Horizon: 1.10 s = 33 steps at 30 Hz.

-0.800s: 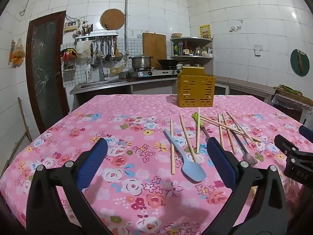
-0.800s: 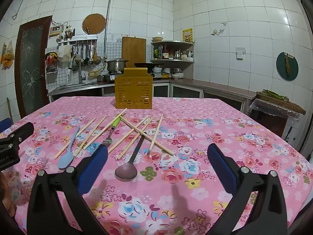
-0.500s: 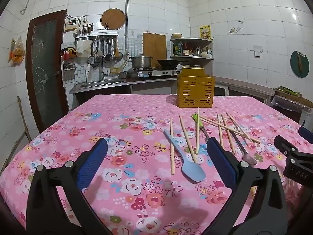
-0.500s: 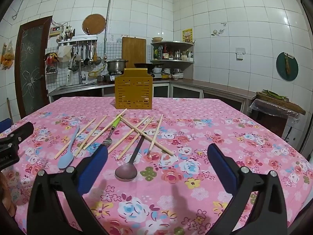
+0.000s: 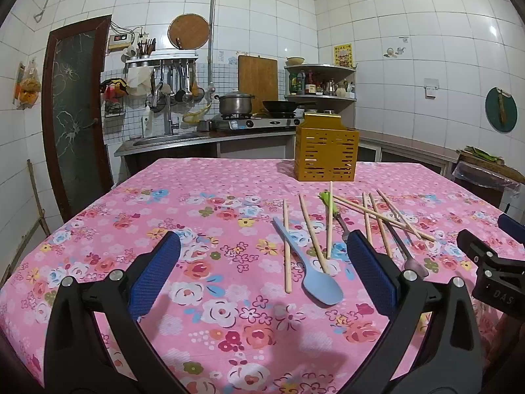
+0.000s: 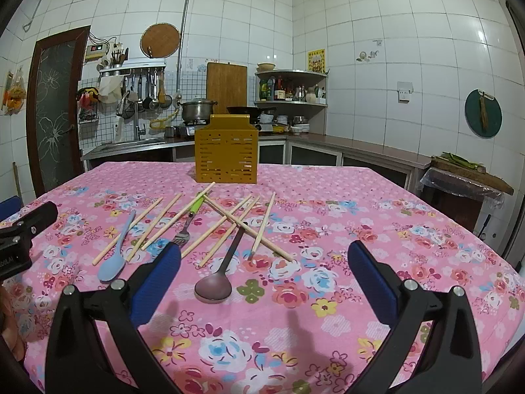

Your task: Organize utensils

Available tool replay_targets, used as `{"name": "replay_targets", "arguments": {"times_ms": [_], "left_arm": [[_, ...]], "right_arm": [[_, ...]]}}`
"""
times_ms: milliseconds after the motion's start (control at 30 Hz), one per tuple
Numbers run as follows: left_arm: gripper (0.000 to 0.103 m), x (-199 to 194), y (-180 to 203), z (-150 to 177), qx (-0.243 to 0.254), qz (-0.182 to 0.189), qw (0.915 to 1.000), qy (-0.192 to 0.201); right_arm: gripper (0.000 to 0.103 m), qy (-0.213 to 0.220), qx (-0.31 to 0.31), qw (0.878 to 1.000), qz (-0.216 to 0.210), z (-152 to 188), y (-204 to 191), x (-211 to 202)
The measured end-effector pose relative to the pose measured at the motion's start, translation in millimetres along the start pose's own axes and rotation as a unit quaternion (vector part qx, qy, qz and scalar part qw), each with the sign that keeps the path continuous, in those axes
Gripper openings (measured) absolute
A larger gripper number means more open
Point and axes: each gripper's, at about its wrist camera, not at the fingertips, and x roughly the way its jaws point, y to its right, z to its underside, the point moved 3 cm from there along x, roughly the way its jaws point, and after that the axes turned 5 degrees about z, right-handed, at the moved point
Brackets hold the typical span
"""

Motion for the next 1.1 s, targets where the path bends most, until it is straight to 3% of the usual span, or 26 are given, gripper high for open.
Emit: {"name": "replay_targets", "arguments": {"times_ms": [1100], "left_arm": [[0.098, 1.2, -0.2, 1.7, -0.001, 0.002, 1.0000, -0.001]], "right_arm": [[0.099, -0.002, 0.003, 1.000, -0.001, 1.4, 5.7, -0.5]]}}
